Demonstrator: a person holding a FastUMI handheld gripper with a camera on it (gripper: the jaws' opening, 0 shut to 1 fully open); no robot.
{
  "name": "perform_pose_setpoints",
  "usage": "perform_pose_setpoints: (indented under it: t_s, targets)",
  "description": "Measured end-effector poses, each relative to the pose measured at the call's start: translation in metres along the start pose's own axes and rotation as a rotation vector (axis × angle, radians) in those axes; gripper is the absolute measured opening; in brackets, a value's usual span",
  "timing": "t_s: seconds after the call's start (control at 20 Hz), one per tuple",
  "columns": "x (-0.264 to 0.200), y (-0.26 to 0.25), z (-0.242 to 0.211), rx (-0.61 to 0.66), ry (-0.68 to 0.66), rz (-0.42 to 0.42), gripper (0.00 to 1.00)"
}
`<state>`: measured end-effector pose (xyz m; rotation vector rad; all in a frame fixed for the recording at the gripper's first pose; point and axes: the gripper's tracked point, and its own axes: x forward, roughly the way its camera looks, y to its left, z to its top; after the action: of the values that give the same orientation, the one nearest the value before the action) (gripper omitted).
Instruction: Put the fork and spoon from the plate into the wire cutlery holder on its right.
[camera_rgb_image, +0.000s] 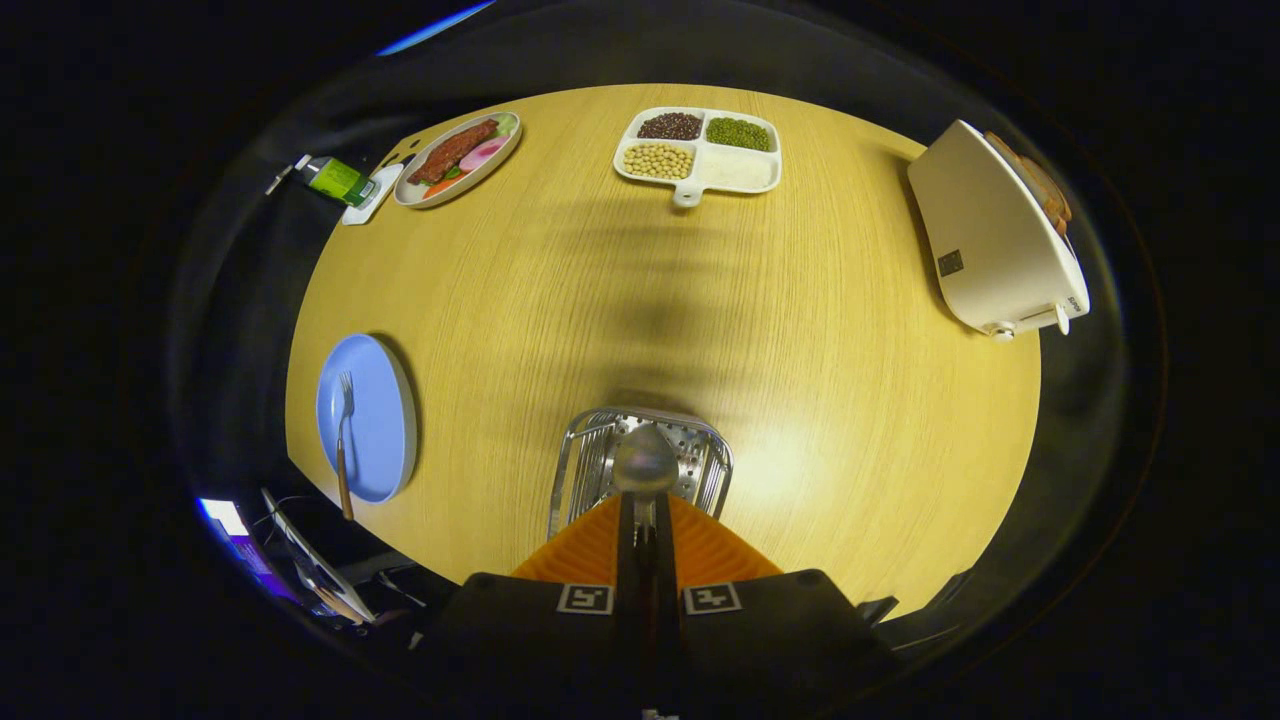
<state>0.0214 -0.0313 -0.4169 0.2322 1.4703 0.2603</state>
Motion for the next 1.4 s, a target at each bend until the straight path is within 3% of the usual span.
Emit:
perform_pose_setpoints:
  t_s: [0.45, 0.85, 1.1, 1.4]
  targets:
    - [-0.056, 0.028, 0.017, 0.042, -0.176, 0.092, 0.35]
    - [-0.103, 0.153, 0.010, -0.041, -0.268, 0.286, 0.40]
    - [-0.085, 0.245, -0.014, -0.149, -0.211, 0.375, 0.39]
    - [-0.015, 0.316, -0.029, -0.204, -0.108, 0.357, 0.39]
